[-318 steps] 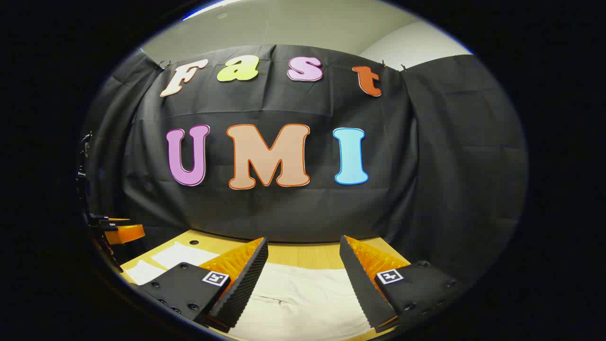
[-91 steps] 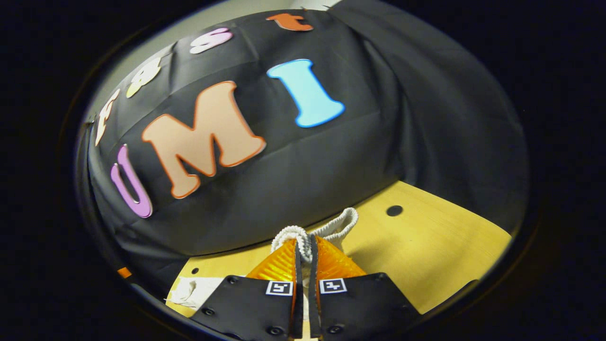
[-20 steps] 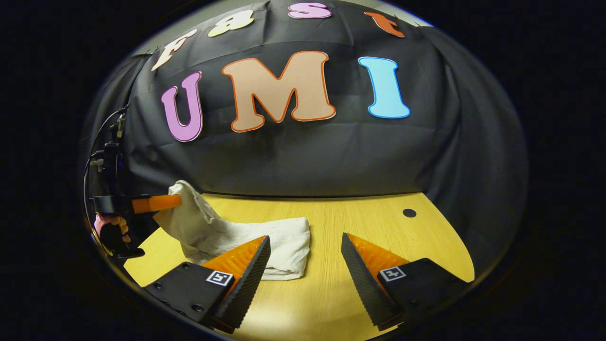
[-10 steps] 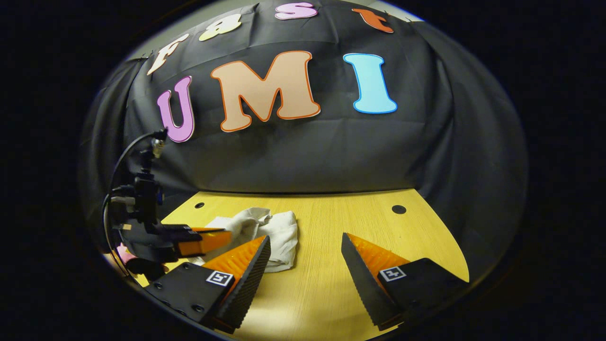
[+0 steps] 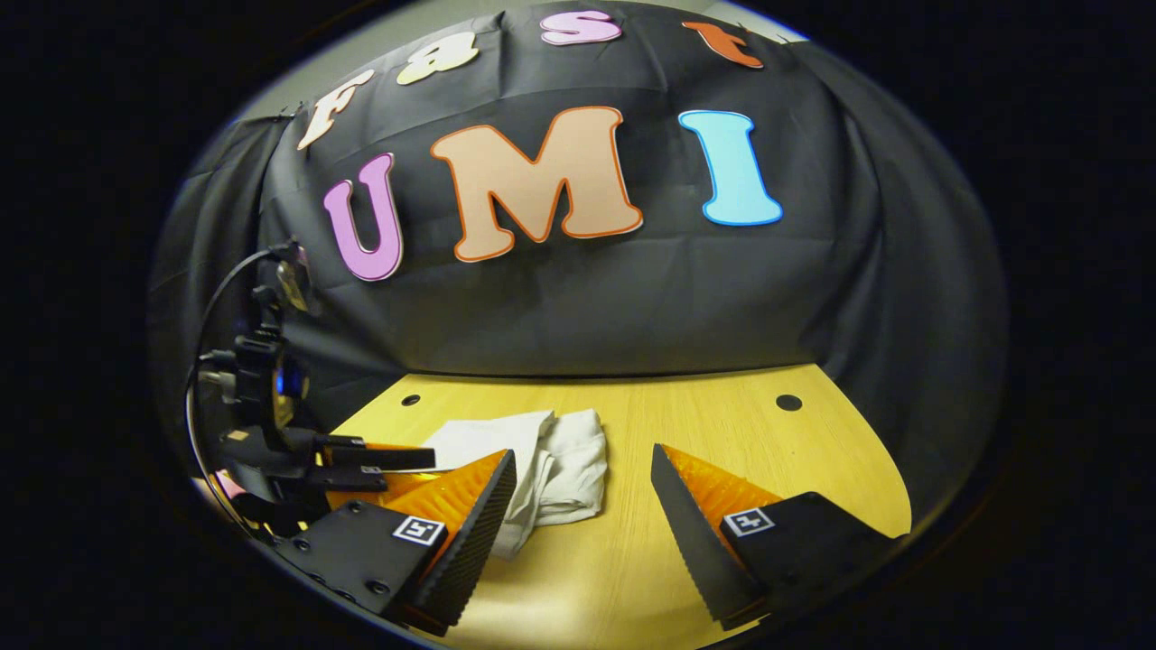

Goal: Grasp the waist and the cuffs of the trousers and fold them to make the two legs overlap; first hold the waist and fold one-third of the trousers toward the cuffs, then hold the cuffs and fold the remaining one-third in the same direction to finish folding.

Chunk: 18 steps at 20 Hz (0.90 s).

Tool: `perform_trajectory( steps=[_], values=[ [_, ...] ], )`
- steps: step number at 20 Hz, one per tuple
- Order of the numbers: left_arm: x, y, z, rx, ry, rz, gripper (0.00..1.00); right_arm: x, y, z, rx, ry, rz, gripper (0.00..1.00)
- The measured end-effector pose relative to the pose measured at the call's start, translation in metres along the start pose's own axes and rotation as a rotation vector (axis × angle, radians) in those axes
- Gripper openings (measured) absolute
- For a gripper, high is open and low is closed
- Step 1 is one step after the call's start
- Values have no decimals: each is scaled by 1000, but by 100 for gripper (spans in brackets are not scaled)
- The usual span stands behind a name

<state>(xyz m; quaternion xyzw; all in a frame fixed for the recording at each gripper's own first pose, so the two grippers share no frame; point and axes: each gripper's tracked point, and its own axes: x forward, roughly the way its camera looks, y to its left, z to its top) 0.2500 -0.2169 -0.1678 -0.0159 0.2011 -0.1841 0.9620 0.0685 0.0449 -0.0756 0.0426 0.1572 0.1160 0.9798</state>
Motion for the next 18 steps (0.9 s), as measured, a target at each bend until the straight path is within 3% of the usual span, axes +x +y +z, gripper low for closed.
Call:
perform_trajectory(
  steps=[1, 2, 9, 18],
  values=[
    [-15, 7, 6, 16, -23, 20, 95, -3, 6, 2, 2, -5, 7, 92],
    [-31, 17, 11, 26, -44, 39, 95, -6, 12, 4, 8, -11, 12, 96],
    [-113, 64, -1, 7, -88, 160, 95, -29, 26, 18, 52, -65, -17, 96],
    [-133, 73, 7, 11, -140, 184, 95, -45, 19, 24, 71, -102, -86, 96]
  ],
)
